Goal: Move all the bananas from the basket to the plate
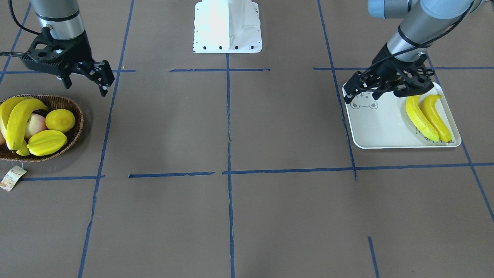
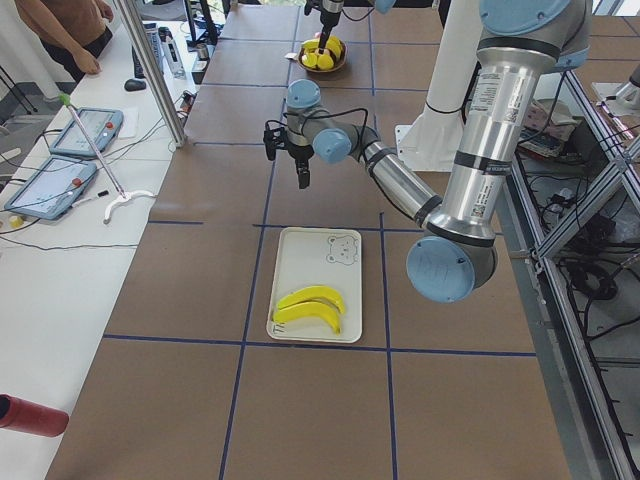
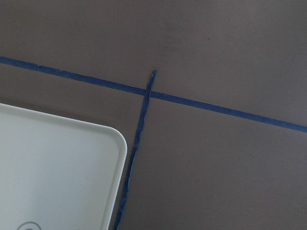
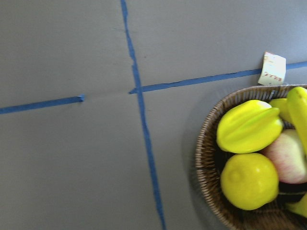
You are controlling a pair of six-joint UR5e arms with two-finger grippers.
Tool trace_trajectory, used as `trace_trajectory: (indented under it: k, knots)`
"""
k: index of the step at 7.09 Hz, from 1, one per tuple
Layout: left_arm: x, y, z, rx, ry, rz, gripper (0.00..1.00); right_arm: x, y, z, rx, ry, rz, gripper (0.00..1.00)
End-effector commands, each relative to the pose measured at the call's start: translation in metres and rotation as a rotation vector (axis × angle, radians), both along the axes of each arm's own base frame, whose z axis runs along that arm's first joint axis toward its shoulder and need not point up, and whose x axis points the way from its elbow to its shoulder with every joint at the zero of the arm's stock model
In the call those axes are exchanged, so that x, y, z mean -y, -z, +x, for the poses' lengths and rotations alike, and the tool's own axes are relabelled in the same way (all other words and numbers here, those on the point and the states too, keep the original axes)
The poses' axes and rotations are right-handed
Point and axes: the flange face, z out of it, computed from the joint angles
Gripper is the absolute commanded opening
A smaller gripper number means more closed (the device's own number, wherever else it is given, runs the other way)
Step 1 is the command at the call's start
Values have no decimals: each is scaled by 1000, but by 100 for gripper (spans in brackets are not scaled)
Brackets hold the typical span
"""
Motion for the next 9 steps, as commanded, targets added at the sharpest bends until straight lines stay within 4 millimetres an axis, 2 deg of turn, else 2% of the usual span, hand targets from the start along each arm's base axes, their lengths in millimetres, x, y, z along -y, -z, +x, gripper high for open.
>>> trace_trajectory:
  k: [1, 2, 4, 5, 6, 7, 8, 9]
  knots:
    - [-7, 20, 21, -28, -8, -13, 100, -1, -51, 27, -106, 64, -7, 99]
    - [-9, 20, 25, -27, -9, -18, 100, 5, -60, 33, -118, 55, -12, 99]
    - [-8, 18, 26, -24, -10, -21, 100, -5, -107, 49, -82, 72, 48, 99]
    - [-8, 18, 25, -26, -10, -21, 100, -8, -133, 51, -60, 74, 71, 99]
    - [-8, 18, 26, -25, -11, -21, 100, -6, -142, 49, -58, 76, 74, 99]
    - [-10, 19, 28, -26, -15, -20, 100, -2, -170, 45, -96, 77, 37, 99]
    - [-10, 20, 28, -27, -15, -19, 100, 0, -189, 44, -117, 78, 11, 99]
    - [-11, 19, 29, -25, -18, -21, 100, -1, -189, 43, -111, 84, 5, 99]
